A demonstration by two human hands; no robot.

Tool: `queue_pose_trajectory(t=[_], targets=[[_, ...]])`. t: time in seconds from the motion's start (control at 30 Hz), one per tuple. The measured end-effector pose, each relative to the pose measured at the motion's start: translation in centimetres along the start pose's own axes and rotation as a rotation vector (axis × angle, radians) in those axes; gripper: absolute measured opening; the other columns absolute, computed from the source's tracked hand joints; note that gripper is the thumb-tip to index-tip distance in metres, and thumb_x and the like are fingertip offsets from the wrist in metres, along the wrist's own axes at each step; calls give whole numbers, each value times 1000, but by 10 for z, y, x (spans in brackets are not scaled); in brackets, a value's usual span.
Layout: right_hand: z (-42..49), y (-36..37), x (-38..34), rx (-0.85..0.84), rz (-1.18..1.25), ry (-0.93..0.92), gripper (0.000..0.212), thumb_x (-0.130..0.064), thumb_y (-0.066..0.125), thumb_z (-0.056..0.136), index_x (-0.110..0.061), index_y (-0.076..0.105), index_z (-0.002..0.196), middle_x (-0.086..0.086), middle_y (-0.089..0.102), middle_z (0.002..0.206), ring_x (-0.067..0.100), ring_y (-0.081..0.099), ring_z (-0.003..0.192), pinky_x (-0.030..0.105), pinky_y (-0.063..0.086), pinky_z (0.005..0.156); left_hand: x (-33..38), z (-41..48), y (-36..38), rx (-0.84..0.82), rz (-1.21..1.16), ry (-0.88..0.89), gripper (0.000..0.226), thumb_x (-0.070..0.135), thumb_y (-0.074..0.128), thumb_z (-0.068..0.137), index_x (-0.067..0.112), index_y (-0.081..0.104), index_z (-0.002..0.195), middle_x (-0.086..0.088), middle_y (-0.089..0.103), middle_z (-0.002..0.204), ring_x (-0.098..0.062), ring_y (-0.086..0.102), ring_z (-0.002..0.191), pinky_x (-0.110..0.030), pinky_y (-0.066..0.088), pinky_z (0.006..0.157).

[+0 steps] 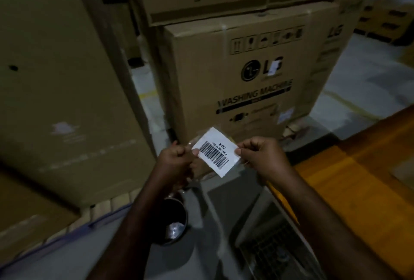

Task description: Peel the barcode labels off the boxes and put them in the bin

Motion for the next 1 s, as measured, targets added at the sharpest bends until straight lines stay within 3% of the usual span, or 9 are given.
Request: queue_pose_trajectory(t=[0.03, 0.1, 0.2, 0.27, 0.4, 0.53, 0.77, 0.87, 1.0], targets=[[6, 20, 4, -33, -3, 22, 16, 0, 69, 87, -10, 69, 74, 10, 64, 65, 7, 54, 48, 20, 46, 48, -6, 1, -18, 25, 20, -22, 25, 26, 70, 87, 3, 71, 78, -19, 66, 73, -26, 56, 77, -35, 43, 71], [19, 62, 13, -99, -27, 69, 17, 1, 69, 87, -7, 68, 72, 9, 61, 63, 6, 52, 46, 18, 46, 46, -22, 5, -57, 115, 2, -60, 23, 12, 66, 92, 5, 73, 72, -17, 69, 66, -24, 60, 63, -32, 48, 60], [35, 129, 35, -189, -48, 157, 25, 1, 69, 86, -13, 67, 65, 3, 58, 56, 12, 53, 48, 19, 45, 43, -46, 9, -114, 257, -45, -114, 12, -1, 65, 90, 1, 72, 80, -11, 70, 62, -16, 64, 51, -26, 55, 52], [43, 169, 52, -232, -85, 177, 26, 0, 72, 83, -16, 66, 63, 0, 58, 52, 16, 54, 51, 19, 44, 44, -68, 12, -150, 326, -48, -167, 10, 1, 68, 88, 2, 72, 80, -7, 70, 60, -16, 64, 52, -28, 55, 59], [49, 236, 82, -288, -168, 212, 25, 0, 75, 77, -15, 64, 61, -6, 56, 49, 11, 51, 50, 21, 45, 52, -120, 16, -208, 446, -54, -325, 18, 0, 66, 89, 5, 67, 71, -6, 67, 52, -15, 63, 44, -22, 53, 46], [63, 291, 132, -306, -180, 375, 31, 6, 71, 78, -15, 60, 58, -5, 54, 41, 5, 49, 35, 17, 39, 38, -178, 28, -245, 567, -34, -456, 21, 8, 71, 87, 6, 72, 66, -9, 66, 52, -21, 60, 50, -29, 51, 55], [119, 366, 274, -330, -431, 562, 21, -3, 73, 71, -15, 69, 55, 12, 68, 60, 33, 66, 59, 46, 59, 63, -290, 62, -283, 745, -86, -670, 30, 3, 69, 84, 8, 62, 55, -11, 61, 52, -23, 60, 48, -32, 51, 53], [141, 392, 336, -402, -571, 597, 12, -5, 64, 79, -9, 76, 77, 16, 74, 82, 31, 69, 78, 43, 59, 76, -345, 73, -289, 771, -124, -793, 21, -2, 66, 84, 3, 62, 64, -7, 59, 48, -18, 57, 39, -25, 49, 44], [158, 417, 404, -521, -708, 661, 24, -13, 54, 91, -5, 73, 104, 17, 72, 106, 23, 61, 82, 32, 55, 79, -415, 94, -297, 703, -73, -901, 10, 9, 65, 74, 10, 67, 64, -9, 68, 60, -28, 69, 61, -40, 59, 68]])
Point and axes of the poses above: each hand's wrist, its own z-axis towards the middle knuckle, its own y-axis out of the palm, x = y × z, the point moved 7 cm from there along z, towards the middle knuckle
